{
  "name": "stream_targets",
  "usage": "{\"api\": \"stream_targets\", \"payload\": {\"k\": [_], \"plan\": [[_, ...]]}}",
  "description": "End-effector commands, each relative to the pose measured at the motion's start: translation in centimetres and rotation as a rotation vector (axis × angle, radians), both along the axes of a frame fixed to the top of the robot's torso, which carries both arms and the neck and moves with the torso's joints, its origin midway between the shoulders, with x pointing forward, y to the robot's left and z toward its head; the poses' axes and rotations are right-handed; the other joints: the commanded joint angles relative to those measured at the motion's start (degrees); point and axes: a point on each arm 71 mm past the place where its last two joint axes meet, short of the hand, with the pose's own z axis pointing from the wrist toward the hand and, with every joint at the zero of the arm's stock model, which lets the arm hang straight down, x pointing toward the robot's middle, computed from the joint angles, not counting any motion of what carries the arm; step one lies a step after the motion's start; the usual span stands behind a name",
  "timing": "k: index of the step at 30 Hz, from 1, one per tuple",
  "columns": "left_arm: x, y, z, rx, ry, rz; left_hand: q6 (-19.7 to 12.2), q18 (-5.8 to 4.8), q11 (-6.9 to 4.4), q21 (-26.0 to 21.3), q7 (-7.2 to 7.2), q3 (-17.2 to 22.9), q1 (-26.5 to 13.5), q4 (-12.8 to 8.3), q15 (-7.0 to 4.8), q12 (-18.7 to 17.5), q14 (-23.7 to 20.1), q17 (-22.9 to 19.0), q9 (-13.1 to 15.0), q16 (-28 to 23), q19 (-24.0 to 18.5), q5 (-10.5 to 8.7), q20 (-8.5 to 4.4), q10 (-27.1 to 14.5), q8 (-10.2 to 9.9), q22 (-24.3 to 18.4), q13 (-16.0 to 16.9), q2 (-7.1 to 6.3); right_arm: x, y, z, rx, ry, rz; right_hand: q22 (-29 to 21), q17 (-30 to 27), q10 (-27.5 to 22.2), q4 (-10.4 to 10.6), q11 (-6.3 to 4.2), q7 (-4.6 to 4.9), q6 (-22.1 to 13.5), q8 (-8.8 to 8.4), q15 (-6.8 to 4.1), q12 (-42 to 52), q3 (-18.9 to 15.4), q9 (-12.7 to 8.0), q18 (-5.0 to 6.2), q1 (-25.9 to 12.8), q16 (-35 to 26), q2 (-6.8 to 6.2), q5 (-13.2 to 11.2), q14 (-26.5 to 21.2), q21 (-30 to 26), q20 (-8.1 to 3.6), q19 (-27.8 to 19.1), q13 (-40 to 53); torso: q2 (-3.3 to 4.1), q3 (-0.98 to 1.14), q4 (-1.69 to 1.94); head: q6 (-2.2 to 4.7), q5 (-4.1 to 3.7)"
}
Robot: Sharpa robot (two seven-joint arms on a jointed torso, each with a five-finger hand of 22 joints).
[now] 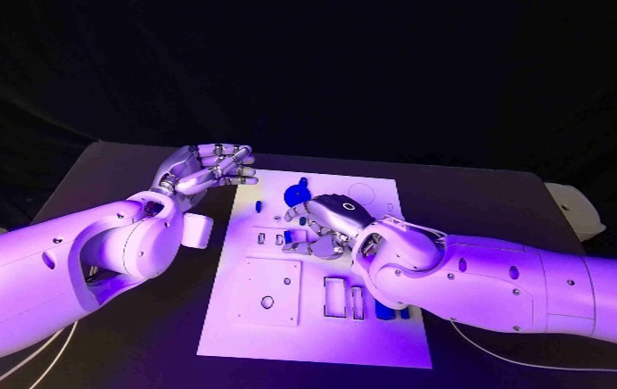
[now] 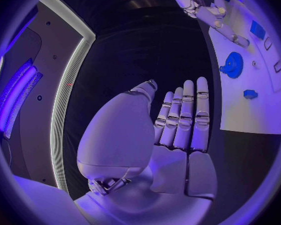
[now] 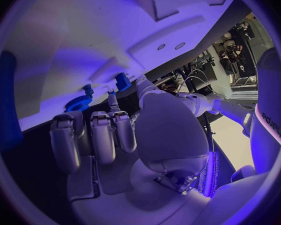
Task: Assemble the parts on the task board
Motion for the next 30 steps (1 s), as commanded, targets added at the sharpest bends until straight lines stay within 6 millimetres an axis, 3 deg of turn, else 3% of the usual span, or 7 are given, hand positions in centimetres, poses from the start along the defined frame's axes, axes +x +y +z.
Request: {"api": "stream_targets", "payload": {"k": [1, 8, 10, 13, 17, 21, 30], "plan": [[0.0, -0.2, -0.1, 0.093, -0.015, -0.034, 1.8, 0.97, -1.45, 2.5, -0.82, 0.1, -1.5, 0.6, -1.78, 1.5, 5.2, 2.2, 0.5, 3.0, 3.7, -0.3, -1.73, 4.5, 1.1, 1.1, 0.6, -0.33, -0.4, -0.9, 1.7, 0.146, -0.095, 0.022, 14.7, 11.2, 1.5, -0.2, 0.17, -0.32, 0.5, -0.01, 0.33, -0.4, -0.3, 0.0, -0.69, 2.2, -0.3, 0.69, 2.0, 5.0, -0.1, 0.34, 5.8, 10.1, -0.09, -0.01, -0.1, 0.12, 0.24], [0.0, -0.5, -0.8, 0.313, -0.012, -0.099, 6.1, 0.81, -4.83, 10.9, -3.49, 0.5, -4.0, 0.6, -6.14, 5.7, 17.9, 10.9, 2.2, 15.1, 12.7, -0.1, -6.23, 14.2, 3.4, 5.2, 2.9, -0.2, 0.3, -4.6, 4.2, 0.265, -0.06, -0.008, 14.4, 11.4, 2.6, -0.3, -1.02, -1.72, 4.8, 3.08, -0.64, 0.8, -0.2, 1.0, -0.6, 4.1, -0.3, 1.29, 4.5, 5.1, -0.4, -0.42, 5.6, 11.3, -0.28, 0.1, -0.17, 0.15, 0.65], [0.0, -0.7, -1.3, 0.397, 0.019, -0.14, 5.9, 0.42, -6.24, 16.9, -4.26, -1.4, -8.0, 0.5, -7.4, 9.5, 21.4, 27.2, 3.4, 32.8, 15.1, -0.11, -7.77, 15.8, 4.3, 8.8, 6.3, -0.71, 0.6, -5.9, 4.9, 0.287, -0.039, -0.034, 14.5, 11.4, 2.6, -0.3, -1.27, -2.0, 5.5, 3.77, -0.87, 0.8, -0.3, 1.4, -0.61, 4.1, -0.3, 1.32, 4.8, 5.1, -0.4, -0.64, 5.6, 11.3, -0.38, 0.15, -0.2, 0.15, 0.75], [0.0, -1.2, -1.9, 0.56, 0.074, -0.217, 2.4, -0.08, -6.47, 32.3, -4.68, -3.8, -14.1, -0.3, -7.36, 26.0, 22.0, 53.1, 8.1, 57.5, 11.2, 0.1, -8.25, 9.6, 8.8, 21.5, 21.3, 1.91, 1.0, -8.0, 5.8, 0.307, -0.018, -0.077, 14.6, 11.5, 2.7, -0.2, -1.53, -2.29, 6.0, 4.52, -1.11, 0.9, -0.4, 1.8, -0.65, 4.0, -0.3, 1.49, 5.0, 5.1, -0.3, -0.89, 5.7, 11.4, -0.63, 0.4, -0.19, 0.02, 0.81], [0.2, -2.0, -2.0, 0.773, 0.113, -0.286, -0.1, -2.16, -6.92, 47.9, -5.29, -5.0, -15.5, 0.9, -7.84, 45.0, 26.8, 64.6, 12.6, 66.4, 14.5, 0.07, -8.25, 6.9, 15.0, 41.0, 37.4, 2.67, 1.3, -10.0, 6.5, 0.318, 0.004, -0.121, 14.6, 11.5, 2.7, -0.1, -1.65, -2.41, 6.2, 4.85, -1.22, 0.9, -0.4, 2.1, -0.66, 4.0, -0.3, 1.53, 5.2, 5.1, -0.2, -0.99, 5.7, 11.4, -0.96, 0.65, -0.1, -0.36, 0.81], [0.7, -3.2, -1.4, 0.952, 0.132, -0.346, 0.2, -3.45, -8.0, 54.1, -6.58, -7.5, -17.7, 1.1, -8.71, 58.9, 28.8, 69.7, 16.4, 69.8, 17.6, -0.15, -9.06, 11.5, 20.6, 50.5, 51.6, 2.48, 1.6, -11.4, 6.8, 0.319, 0.018, -0.153, 14.5, 11.4, 2.6, -0.1, -1.68, -2.43, 6.2, 4.92, -1.25, 0.8, -0.5, 2.1, -0.62, 4.0, -0.3, 1.52, 5.2, 5.1, -0.3, -1.02, 5.7, 11.3, -1.23, 0.95, 0.03, -0.39, 1.21], [2.2, -5.1, 0.2, 1.176, 0.129, -0.381, 0.0, -4.13, -9.13, 57.0, -7.9, -9.7, -19.6, 1.2, -9.65, 63.9, 29.3, 71.4, 21.6, 70.8, 19.0, -0.67, -9.89, 13.7, 26.0, 55.0, 57.2, 3.25, 2.1, -12.6, 6.7, 0.306, 0.039, -0.192, 14.5, 11.4, 2.5, -0.1, -1.69, -2.44, 6.2, 4.95, -1.26, 0.7, -0.5, 2.2, -0.61, 3.9, -0.3, 1.52, 5.3, 5.1, -0.4, -1.04, 5.6, 11.2, -1.69, 1.61, -0.15, -0.63, 1.86]]}}
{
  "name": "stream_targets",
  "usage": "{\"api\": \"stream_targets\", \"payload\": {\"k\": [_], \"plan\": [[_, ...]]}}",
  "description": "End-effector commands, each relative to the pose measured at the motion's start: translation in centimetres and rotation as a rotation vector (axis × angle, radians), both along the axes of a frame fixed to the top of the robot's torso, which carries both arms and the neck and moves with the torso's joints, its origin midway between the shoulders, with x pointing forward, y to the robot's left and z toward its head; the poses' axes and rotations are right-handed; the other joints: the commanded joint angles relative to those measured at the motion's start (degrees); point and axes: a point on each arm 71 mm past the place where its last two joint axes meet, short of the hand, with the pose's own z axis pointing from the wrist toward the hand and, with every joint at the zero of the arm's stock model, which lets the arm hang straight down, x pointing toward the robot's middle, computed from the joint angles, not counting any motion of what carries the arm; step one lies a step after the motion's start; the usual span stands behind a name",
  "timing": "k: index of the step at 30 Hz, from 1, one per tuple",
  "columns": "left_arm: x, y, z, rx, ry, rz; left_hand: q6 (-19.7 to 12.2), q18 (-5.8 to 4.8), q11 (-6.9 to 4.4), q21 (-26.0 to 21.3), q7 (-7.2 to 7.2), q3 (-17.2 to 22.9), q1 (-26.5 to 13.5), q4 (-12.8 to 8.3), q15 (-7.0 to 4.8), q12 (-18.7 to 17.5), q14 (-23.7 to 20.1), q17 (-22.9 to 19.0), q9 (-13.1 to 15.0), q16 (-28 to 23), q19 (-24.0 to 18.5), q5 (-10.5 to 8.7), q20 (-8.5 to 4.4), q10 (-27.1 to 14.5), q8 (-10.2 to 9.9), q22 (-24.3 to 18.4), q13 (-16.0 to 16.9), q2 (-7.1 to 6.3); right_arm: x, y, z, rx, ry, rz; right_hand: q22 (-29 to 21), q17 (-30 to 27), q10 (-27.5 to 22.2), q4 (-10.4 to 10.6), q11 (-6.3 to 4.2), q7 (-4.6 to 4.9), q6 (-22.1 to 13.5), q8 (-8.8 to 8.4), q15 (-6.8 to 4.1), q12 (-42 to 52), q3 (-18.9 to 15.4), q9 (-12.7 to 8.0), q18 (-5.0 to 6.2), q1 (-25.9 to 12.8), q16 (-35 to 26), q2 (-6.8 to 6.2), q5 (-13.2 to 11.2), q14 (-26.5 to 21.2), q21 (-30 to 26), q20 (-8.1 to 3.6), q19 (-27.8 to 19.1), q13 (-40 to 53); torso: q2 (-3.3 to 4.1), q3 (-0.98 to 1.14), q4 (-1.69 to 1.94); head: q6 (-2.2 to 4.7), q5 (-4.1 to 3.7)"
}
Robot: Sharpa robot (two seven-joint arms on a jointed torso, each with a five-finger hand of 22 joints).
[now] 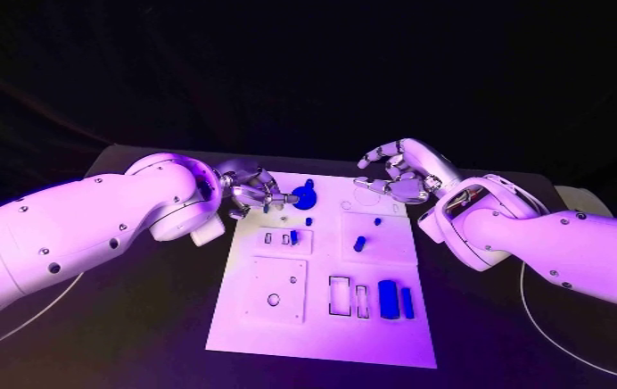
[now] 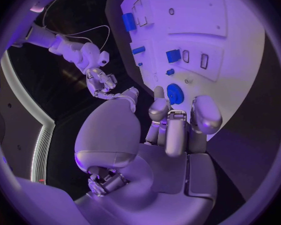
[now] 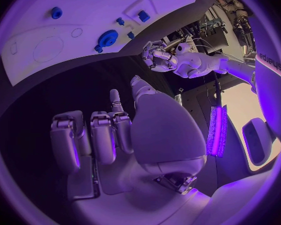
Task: Assemble the parts on the task board
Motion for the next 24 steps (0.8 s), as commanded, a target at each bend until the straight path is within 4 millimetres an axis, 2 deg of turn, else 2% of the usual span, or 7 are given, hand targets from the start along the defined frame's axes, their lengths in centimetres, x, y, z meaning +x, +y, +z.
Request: {"api": "stream_targets", "payload": {"k": [1, 6, 14, 20, 24], "plan": [[0.1, 0.0, -0.7, 0.207, 0.032, -0.031, -0.2, -0.59, -0.16, 0.3, -0.45, -0.3, -0.6, 0.0, -0.51, 0.3, 5.3, 13.0, 0.5, 0.2, 0.3, -0.23, 0.02, 0.4, 0.4, 0.3, 0.3, 0.07, 0.1, -0.1, -0.2, 0.006, 0.037, 0.008, 14.4, 11.4, 2.4, 0.1, -0.35, 0.04, 0.4, 0.3, -0.54, -0.1, -0.4, 0.1, -0.6, 0.2, -0.3, 0.28, 0.3, 5.2, -0.2, -0.52, 5.5, 11.2, -0.32, 0.4, -0.05, -0.25, 0.16], [0.4, -1.1, -1.0, 0.26, 0.044, -0.061, -0.4, -0.63, -0.17, 0.5, -0.46, -0.5, -0.8, 0.0, -0.54, 0.0, 5.3, 12.9, 0.9, 0.1, 0.4, -0.23, -0.02, 0.1, 0.7, 0.5, -0.1, 0.22, 0.3, -0.5, -0.3, 0.0, 0.047, -0.006, 14.5, 11.3, 2.4, 0.1, -0.36, 0.03, 0.3, 0.31, -0.55, -0.1, -0.4, 0.1, -0.6, 0.2, -0.3, 0.29, 0.3, 5.1, -0.2, -0.54, 5.5, 11.2, -0.48, 0.49, 0.1, -0.66, 0.24], [1.1, -2.5, -1.5, 0.323, 0.049, -0.086, -1.0, -0.72, -0.21, 0.9, -0.53, -1.4, -2.1, 0.0, -0.57, -0.1, 5.3, 13.0, 2.4, 0.2, 0.4, -0.63, -0.05, -0.3, 1.6, 1.2, -0.2, 0.71, 0.4, -0.6, -0.4, -0.01, 0.057, -0.017, 14.4, 11.3, 2.3, 0.1, -0.37, 0.03, 0.3, 0.32, -0.57, -0.1, -0.4, 0.1, -0.57, 0.1, -0.3, 0.28, 0.4, 5.1, -0.3, -0.56, 5.4, 11.1, -0.47, 0.48, -0.08, -0.95, 0.4], [1.5, -3.5, -2.1, 0.338, 0.056, -0.092, -1.3, -0.72, -0.29, 1.1, -0.63, -2.3, -3.4, 0.0, -0.62, 0.2, 5.3, 13.1, 3.5, 0.3, 0.3, -1.39, -0.08, -0.2, 2.3, 1.4, 0.1, 1.26, 0.5, -0.7, -0.5, -0.015, 0.062, -0.022, 14.3, 11.2, 2.3, 0.1, -0.37, 0.04, 0.2, 0.33, -0.58, -0.2, -0.5, 0.2, -0.56, 0.0, -0.4, 0.26, 0.4, 5.1, -0.4, -0.58, 5.4, 11.1, -0.34, 0.37, -0.12, -1.03, 0.39], [1.5, -3.8, -2.3, 0.344, 0.065, -0.102, -1.3, -0.75, -0.33, 1.2, -0.68, -2.5, -3.7, 0.0, -0.64, 0.3, 5.4, 13.2, 3.8, 0.3, 0.3, -1.47, -0.09, -0.1, 2.6, 1.6, 0.2, 1.52, 0.5, -0.6, -0.5, -0.017, 0.066, -0.023, 14.3, 11.2, 2.3, 0.1, -0.38, 0.03, 0.1, 0.34, -0.59, -0.2, -0.5, 0.2, -0.55, 0.0, -0.4, 0.25, 0.4, 5.1, -0.4, -0.6, 5.4, 11.1, -0.34, 0.43, -0.12, -1.09, 0.31]]}}
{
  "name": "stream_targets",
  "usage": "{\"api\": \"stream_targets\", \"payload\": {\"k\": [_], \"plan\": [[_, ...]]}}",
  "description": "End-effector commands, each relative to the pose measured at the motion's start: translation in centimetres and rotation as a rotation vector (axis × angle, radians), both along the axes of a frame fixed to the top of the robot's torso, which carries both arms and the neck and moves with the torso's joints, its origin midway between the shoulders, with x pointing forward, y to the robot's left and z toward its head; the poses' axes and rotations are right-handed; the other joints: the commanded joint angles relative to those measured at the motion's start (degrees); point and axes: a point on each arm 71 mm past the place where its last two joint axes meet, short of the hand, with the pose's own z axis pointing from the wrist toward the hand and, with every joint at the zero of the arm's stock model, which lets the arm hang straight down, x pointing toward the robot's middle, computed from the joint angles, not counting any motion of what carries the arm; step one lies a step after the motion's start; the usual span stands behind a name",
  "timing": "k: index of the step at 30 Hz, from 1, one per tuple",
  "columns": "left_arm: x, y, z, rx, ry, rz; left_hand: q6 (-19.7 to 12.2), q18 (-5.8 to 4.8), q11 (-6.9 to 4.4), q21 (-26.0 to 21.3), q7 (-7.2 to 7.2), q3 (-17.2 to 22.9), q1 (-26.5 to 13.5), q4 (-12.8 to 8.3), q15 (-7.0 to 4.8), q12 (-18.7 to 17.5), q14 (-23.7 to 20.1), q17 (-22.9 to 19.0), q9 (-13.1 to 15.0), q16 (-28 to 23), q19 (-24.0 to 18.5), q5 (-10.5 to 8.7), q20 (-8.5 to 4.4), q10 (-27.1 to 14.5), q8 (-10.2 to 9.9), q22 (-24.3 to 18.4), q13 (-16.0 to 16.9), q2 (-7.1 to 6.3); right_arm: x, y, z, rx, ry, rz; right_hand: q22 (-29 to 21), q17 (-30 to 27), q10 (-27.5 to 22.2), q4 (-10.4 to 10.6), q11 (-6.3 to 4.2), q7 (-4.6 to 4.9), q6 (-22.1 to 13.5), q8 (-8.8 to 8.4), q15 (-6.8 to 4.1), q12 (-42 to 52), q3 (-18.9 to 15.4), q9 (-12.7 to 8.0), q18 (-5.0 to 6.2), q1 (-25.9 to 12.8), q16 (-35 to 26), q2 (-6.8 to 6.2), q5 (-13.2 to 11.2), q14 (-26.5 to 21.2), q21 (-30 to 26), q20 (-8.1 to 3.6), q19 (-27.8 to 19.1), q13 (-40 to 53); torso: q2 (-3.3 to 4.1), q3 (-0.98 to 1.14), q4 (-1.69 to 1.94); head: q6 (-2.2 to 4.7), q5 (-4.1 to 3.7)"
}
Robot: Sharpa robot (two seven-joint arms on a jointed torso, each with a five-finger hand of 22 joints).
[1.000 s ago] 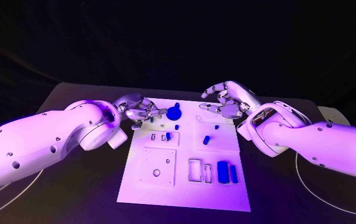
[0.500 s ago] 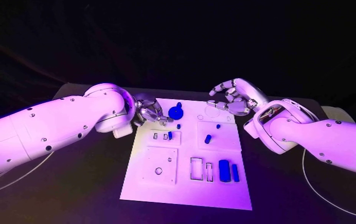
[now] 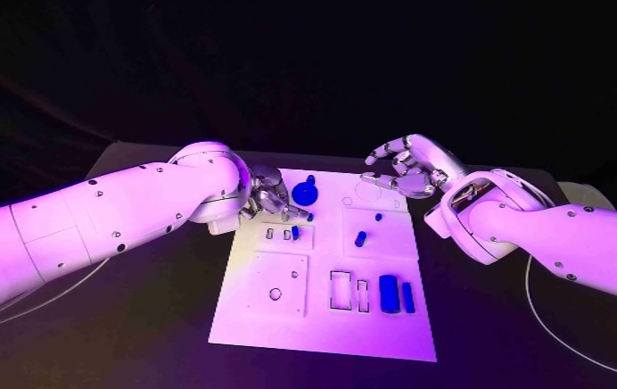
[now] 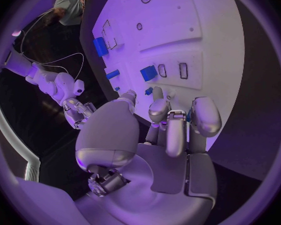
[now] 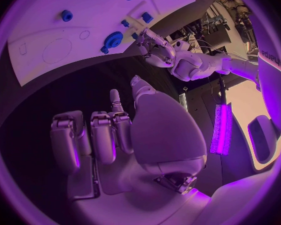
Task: Assemble the parts on the task board
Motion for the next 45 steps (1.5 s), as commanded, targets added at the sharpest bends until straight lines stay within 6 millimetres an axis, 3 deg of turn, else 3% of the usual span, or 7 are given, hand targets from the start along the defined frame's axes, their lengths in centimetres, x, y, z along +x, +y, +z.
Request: {"api": "stream_targets", "payload": {"k": [1, 12, 36, 45], "plan": [[0.0, -0.2, -0.2, 0.038, 0.019, -0.02, -0.4, -0.78, -0.34, 0.4, 0.09, -0.4, -0.6, -0.1, -0.44, 0.2, 5.6, 13.3, 0.1, 0.3, 0.4, -0.22, -0.1, -0.1, 0.4, 0.2, 0.1, 0.09, 0.0, 0.1, -0.2, -0.013, 0.019, 0.005, 14.3, 11.2, 2.3, 0.0, -0.38, 0.04, 0.1, 0.34, -0.39, -0.2, -0.3, 0.1, -0.55, 0.0, -0.4, 0.25, 0.2, 5.3, -0.2, -0.46, 5.5, 11.0, 0.04, 0.03, -0.03, -0.13, -0.08], [0.0, -0.6, -0.8, 0.062, 0.055, -0.04, -0.6, -0.84, -0.4, 0.6, 0.02, -0.4, -0.1, -0.2, -0.48, 0.4, 5.6, 13.4, 0.6, 0.4, 0.5, 0.11, -0.12, -0.1, 0.7, 0.6, 0.2, 0.39, 0.1, 0.1, -0.2, -0.018, 0.022, 0.001, 14.2, 11.1, 2.2, 0.0, -0.39, 0.03, 0.1, 0.37, -0.4, -0.2, -0.4, 0.1, -0.52, -0.1, -0.4, 0.25, 0.2, 5.3, -0.3, -0.47, 5.5, 11.0, 0.03, -0.09, 0.04, -0.3, -0.18], [-0.3, -1.1, -1.4, 0.074, 0.097, -0.063, -1.1, -0.95, -0.5, 1.1, -0.1, -0.2, 2.1, -0.2, -0.55, 0.9, 5.7, 13.7, 1.9, 0.6, 0.6, 0.62, -0.16, 0.0, 1.3, 1.4, 0.7, 0.79, 0.2, 0.1, -0.3, -0.02, 0.026, 0.0, 14.2, 11.1, 2.2, 0.0, -0.39, 0.03, 0.1, 0.37, -0.4, -0.2, -0.4, 0.1, -0.52, -0.1, -0.4, 0.25, 0.2, 5.3, -0.3, -0.47, 5.5, 11.0, 0.0, -0.03, 0.04, -0.44, -0.22], [-0.4, -1.3, -1.4, 0.064, 0.105, -0.065, -1.4, -1.01, -0.51, 1.4, -0.1, 0.7, 4.2, -0.3, -0.55, 1.0, 5.7, 13.9, 2.6, 0.7, 0.5, 0.93, -0.13, -0.1, 1.3, 1.9, 0.8, 1.62, 0.2, 0.2, -0.3, -0.021, 0.029, 0.0, 14.2, 11.1, 2.2, 0.0, -0.43, -0.01, 0.0, 0.5, -0.43, -0.2, -0.4, 0.3, -0.5, -0.2, -0.4, 0.39, 0.4, 5.3, -0.4, -0.53, 5.4, 11.0, 0.02, -0.03, 0.04, -0.54, -0.18]]}}
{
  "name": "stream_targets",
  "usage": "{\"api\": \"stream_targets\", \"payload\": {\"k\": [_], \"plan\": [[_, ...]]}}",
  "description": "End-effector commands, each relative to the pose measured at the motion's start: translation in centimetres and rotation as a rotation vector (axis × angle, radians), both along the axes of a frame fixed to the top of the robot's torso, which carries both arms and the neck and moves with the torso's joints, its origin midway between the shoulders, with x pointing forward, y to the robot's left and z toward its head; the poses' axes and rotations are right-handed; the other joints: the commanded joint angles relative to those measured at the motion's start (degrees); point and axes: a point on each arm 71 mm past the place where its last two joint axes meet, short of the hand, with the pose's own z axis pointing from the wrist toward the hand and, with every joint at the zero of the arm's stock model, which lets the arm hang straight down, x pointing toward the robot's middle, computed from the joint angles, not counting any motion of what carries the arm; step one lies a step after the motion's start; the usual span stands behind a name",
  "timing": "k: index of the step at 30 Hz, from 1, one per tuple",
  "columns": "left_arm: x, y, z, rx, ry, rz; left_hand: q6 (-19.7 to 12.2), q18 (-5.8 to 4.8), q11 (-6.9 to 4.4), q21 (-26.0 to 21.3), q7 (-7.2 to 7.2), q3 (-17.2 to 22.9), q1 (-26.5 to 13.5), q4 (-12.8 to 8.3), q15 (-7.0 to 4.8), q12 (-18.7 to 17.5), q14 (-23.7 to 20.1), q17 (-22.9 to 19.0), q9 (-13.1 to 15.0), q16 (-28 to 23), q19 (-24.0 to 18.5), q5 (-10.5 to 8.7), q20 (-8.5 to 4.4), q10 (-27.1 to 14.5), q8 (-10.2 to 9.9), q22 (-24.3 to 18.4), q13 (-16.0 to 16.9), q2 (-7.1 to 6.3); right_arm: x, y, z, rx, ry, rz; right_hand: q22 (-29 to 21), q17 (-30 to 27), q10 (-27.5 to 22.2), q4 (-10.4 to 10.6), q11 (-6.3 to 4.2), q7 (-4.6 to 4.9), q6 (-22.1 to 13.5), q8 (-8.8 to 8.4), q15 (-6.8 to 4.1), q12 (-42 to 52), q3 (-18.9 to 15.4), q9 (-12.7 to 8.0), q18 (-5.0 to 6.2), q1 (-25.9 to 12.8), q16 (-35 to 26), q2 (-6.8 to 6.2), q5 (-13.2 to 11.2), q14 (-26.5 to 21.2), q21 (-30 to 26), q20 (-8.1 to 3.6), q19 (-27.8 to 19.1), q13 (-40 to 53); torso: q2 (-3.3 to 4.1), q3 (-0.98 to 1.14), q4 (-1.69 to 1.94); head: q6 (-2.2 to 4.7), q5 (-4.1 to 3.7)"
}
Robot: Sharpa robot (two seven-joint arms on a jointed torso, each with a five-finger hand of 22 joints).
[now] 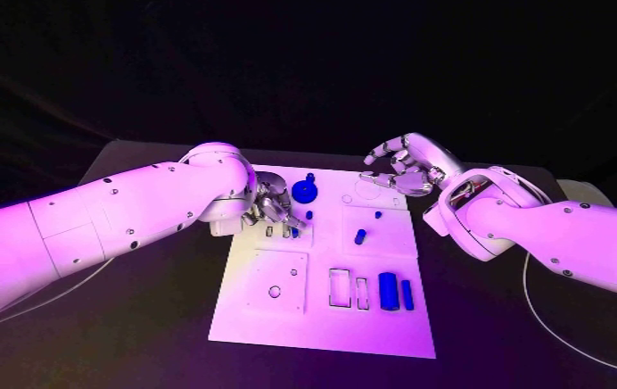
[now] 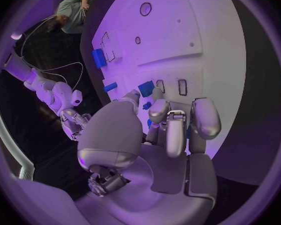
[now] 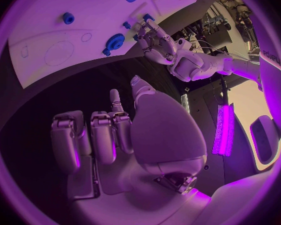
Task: Assemble the parts on the task board
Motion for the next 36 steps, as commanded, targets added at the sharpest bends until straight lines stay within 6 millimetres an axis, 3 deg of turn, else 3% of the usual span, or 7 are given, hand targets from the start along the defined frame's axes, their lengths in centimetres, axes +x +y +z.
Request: {"api": "stream_targets", "payload": {"k": [1, 9, 16, 24, 28, 32, 36], "plan": [[-0.22, -0.32, -0.04, -0.006, 0.024, -0.014, -0.5, -1.01, -0.31, 0.3, 0.06, 0.5, 0.9, 0.0, -0.37, 0.2, 5.6, 13.9, 0.2, 0.3, 0.3, 0.35, 0.09, 0.1, 0.1, 0.1, 0.1, 0.04, -0.01, 0.12, -0.09, -0.013, 0.008, 0.009, 14.2, 11.1, 2.2, -0.1, -0.46, -0.03, -0.1, 0.36, -0.26, -0.3, -0.4, 0.2, -0.5, -0.1, -0.2, 0.46, 0.5, 5.1, -0.4, -0.29, 5.3, 11.0, 0.03, -0.02, -0.01, -0.11, 0.05], [-0.25, -0.37, -0.07, -0.014, 0.034, -0.012, -0.8, -1.05, -0.42, 0.7, -0.05, 3.7, 5.0, -0.1, -0.43, 0.0, 5.5, 13.9, 0.8, 0.2, 0.2, 0.52, 0.11, -0.2, -0.4, 0.5, -0.1, 0.74, 0.0, 0.11, -0.11, -0.014, 0.009, 0.009, 14.1, 11.0, 2.2, -0.1, -0.5, -0.06, -0.3, 0.58, -0.32, -0.3, -0.4, 0.4, -0.48, 0.1, -0.2, 0.53, 1.3, 5.1, -0.5, -0.37, 5.2, 11.0, 0.02, -0.02, -0.03, -0.21, -0.02], [-0.3, -0.41, -0.11, -0.021, 0.043, -0.012, -0.8, -1.07, -0.41, 0.9, -0.03, 9.5, 7.6, -0.1, -0.38, -0.3, 5.5, 13.8, 1.3, 0.2, 0.1, 0.65, 0.15, -0.6, -1.4, 0.9, -0.4, -0.44, 0.02, 0.12, -0.14, -0.015, 0.01, 0.009, 14.1, 11.0, 2.2, -0.2, -0.51, -0.07, -0.3, 0.62, -0.32, -0.2, -0.3, 0.5, -0.49, 0.1, -0.2, 0.53, 1.4, 5.1, -0.4, -0.38, 5.3, 11.0, -0.04, -0.03, -0.01, -0.31, -0.01], [-0.28, -0.23, -0.16, -0.027, 0.051, -0.006, -0.7, -1.07, -0.43, 1.0, 0.04, 23.5, 7.8, -0.5, -0.37, -0.7, 5.5, 13.9, 2.7, 0.2, 0.0, 0.54, 0.15, -0.8, -2.1, 1.1, -0.8, -5.3, 0.04, 0.08, -0.17, -0.016, 0.01, 0.008, 14.1, 11.0, 2.3, -0.2, -0.51, -0.07, -0.4, 0.66, -0.33, -0.2, -0.3, 0.5, -0.49, 0.1, -0.2, 0.53, 1.6, 5.1, -0.4, -0.39, 5.3, 11.0, -0.08, -0.05, 0.05, -0.39, -0.18], [-0.27, -0.15, -0.15, -0.041, 0.053, 0.004, -1.0, -1.07, -0.46, 1.0, -0.01, 29.8, 7.9, -2.2, -0.5, -0.9, 5.5, 13.9, 3.6, 0.2, -0.1, 0.68, 0.13, -0.8, -2.2, 1.1, -1.1, -6.93, 0.04, 0.07, -0.2, -0.016, 0.01, 0.008, 14.1, 11.0, 2.3, -0.2, -0.51, -0.07, -0.4, 0.66, -0.33, -0.2, -0.3, 0.5, -0.49, 0.1, -0.2, 0.53, 1.6, 5.1, -0.4, -0.39, 5.3, 11.0, -0.11, -0.06, 0.03, -0.3, -0.23], [-0.33, -0.08, -0.05, -0.074, 0.054, 0.023, -1.8, -1.09, -0.15, 1.2, 0.71, 40.6, 6.7, -7.8, -0.21, -1.5, 5.5, 13.9, 5.8, 0.2, 0.0, 2.17, 0.24, -0.8, -1.2, 1.4, -1.6, -8.75, 0.06, 0.05, -0.23, -0.016, 0.01, 0.007, 14.1, 11.0, 2.3, -0.2, -0.51, -0.07, -0.4, 0.66, -0.33, -0.2, -0.3, 0.5, -0.49, 0.1, -0.2, 0.53, 1.6, 5.1, -0.4, -0.39, 5.3, 11.0, -0.11, -0.06, 0.03, -0.16, -0.16], [-0.54, 0.02, 0.15, -0.124, 0.057, 0.049, -1.7, -1.08, 0.01, 1.3, 0.77, 44.2, 4.1, -10.5, -0.13, -1.3, 5.6, 14.0, 6.9, 0.3, 0.0, 3.61, 0.38, -0.3, -0.6, 1.5, -1.4, -9.29, 0.07, -0.02, -0.27, -0.017, 0.011, 0.006, 14.0, 10.9, 2.3, -0.1, -0.51, -0.07, -0.4, 0.69, -0.33, -0.2, -0.4, 0.5, -0.45, 0.1, -0.2, 0.53, 1.6, 5.1, -0.5, -0.4, 5.2, 11.0, -0.17, -0.02, 0.1, -0.15, -0.17]]}}
